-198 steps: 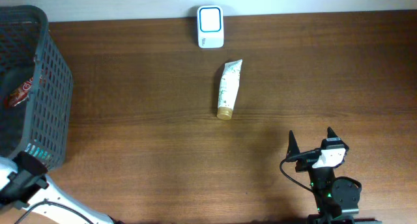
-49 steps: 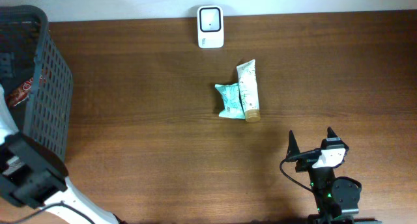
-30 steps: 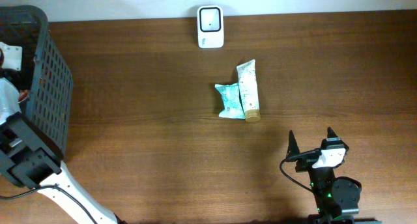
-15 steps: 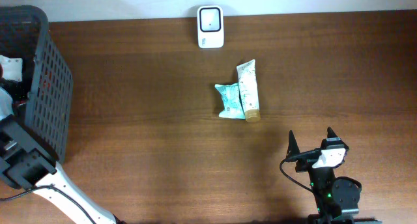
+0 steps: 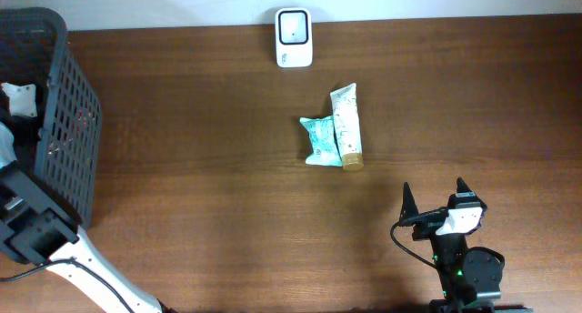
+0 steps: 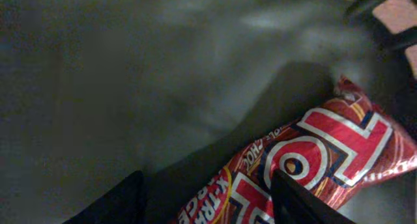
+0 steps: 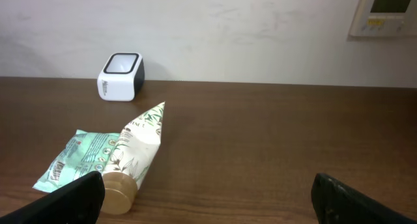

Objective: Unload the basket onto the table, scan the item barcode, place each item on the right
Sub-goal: 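Grasp the red snack bag in the basket with the left gripper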

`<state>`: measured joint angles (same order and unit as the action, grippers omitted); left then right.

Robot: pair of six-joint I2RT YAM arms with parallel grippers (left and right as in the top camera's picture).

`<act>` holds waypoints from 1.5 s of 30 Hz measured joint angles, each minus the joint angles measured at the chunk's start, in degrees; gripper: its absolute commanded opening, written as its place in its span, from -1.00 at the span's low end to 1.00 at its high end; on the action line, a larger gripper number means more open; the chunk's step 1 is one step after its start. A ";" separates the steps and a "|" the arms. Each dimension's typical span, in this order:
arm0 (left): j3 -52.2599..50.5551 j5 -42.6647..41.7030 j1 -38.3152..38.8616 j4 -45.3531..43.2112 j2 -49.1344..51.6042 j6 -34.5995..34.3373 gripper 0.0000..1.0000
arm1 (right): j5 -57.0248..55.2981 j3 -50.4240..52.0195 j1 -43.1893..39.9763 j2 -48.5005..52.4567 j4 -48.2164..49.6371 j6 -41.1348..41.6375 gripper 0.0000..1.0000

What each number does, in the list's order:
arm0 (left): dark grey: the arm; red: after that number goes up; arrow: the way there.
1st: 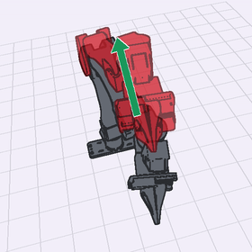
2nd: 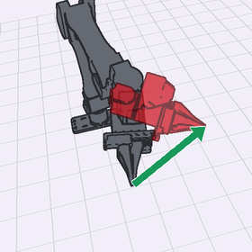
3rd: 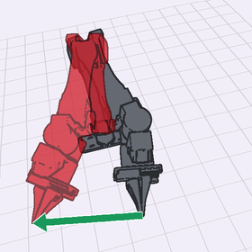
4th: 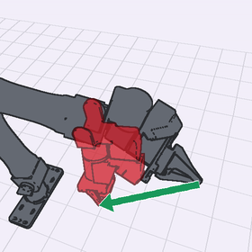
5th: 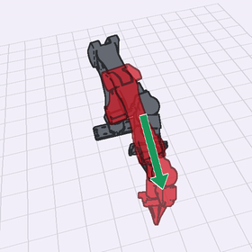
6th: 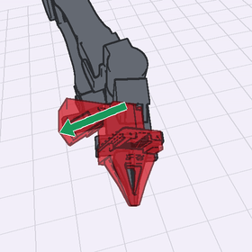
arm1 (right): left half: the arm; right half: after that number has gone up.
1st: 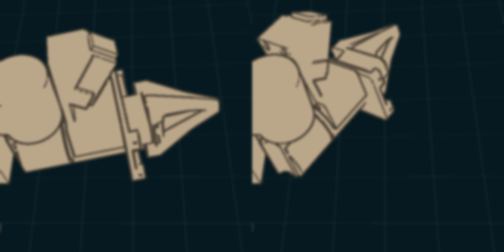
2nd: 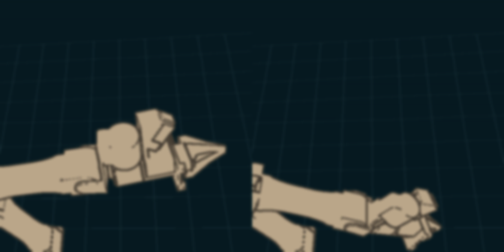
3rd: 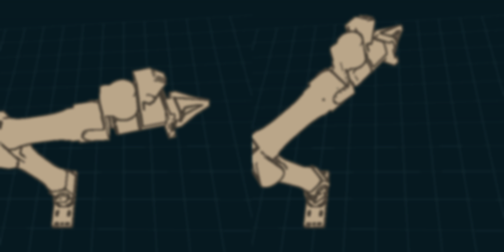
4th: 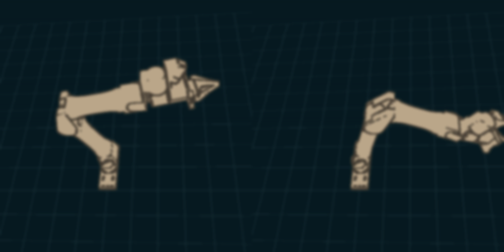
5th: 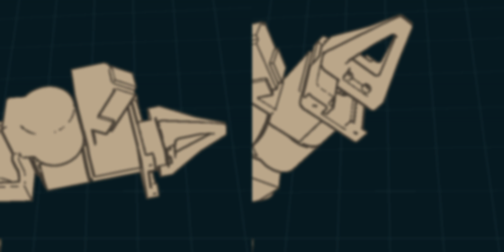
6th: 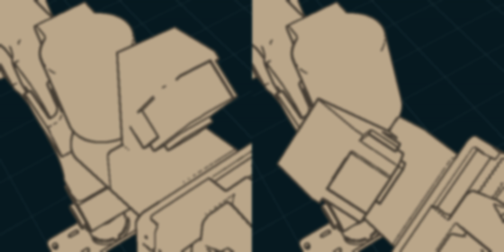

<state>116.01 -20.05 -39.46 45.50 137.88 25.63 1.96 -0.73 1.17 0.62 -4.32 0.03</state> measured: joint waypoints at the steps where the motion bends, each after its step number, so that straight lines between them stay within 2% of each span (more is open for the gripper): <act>1: 0.15 -0.15 0.00 0.20 -0.09 -0.94 0.27 | 0.00 0.00 0.00 0.00 -0.02 -0.02 0.98; 4: 0.20 -0.35 0.00 1.33 -1.07 -2.51 0.47 | 0.00 0.00 0.00 0.00 0.00 -0.02 0.97; 10: 1.05 -0.61 0.00 6.43 -2.08 -0.46 0.46 | 0.00 0.00 0.00 0.00 -0.02 0.00 0.97; 19: -4.20 -0.35 0.00 4.74 -3.06 7.26 0.44 | 0.00 0.00 0.00 0.00 0.00 0.00 0.97; 20: -4.92 0.02 0.00 4.28 -3.41 7.91 0.40 | 0.00 0.00 0.00 0.00 0.00 -0.02 0.97; 22: -6.16 1.86 0.11 3.32 -4.09 8.70 0.08 | 0.00 0.00 0.00 0.00 0.00 0.02 0.97; 24: -6.67 3.87 0.15 2.82 -4.39 9.20 -0.39 | 0.00 0.00 0.00 0.00 0.00 0.02 0.97; 25: -6.73 4.63 0.15 2.56 -4.39 9.38 -0.51 | 0.00 0.00 0.00 0.00 0.00 -0.02 0.97; 28: -6.73 5.90 0.11 2.23 -4.39 9.07 -0.56 | -0.02 0.00 0.00 0.00 0.00 0.02 0.97; 29: -6.64 6.08 0.11 2.27 -4.39 8.35 -0.64 | 0.00 0.00 0.00 0.00 0.00 0.04 0.97; 30: -6.49 6.25 0.11 2.34 -4.39 7.52 -1.00 | 0.00 0.00 0.00 0.00 0.00 -0.02 0.97; 33: -4.92 6.29 0.11 3.08 -4.39 3.37 -1.00 | 0.00 0.00 0.00 0.00 0.00 0.00 0.97; 38: 0.76 2.60 0.11 3.17 -6.62 -7.85 -1.00 | 0.00 0.00 0.00 0.00 -0.02 0.00 0.97; 45: 5.22 -1.55 0.11 2.32 -22.60 -23.08 -1.00 | 0.00 0.00 0.00 0.00 0.00 0.00 0.97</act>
<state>121.23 -21.61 -39.35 47.81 115.28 2.55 1.96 -0.73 1.17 0.62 -4.32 0.03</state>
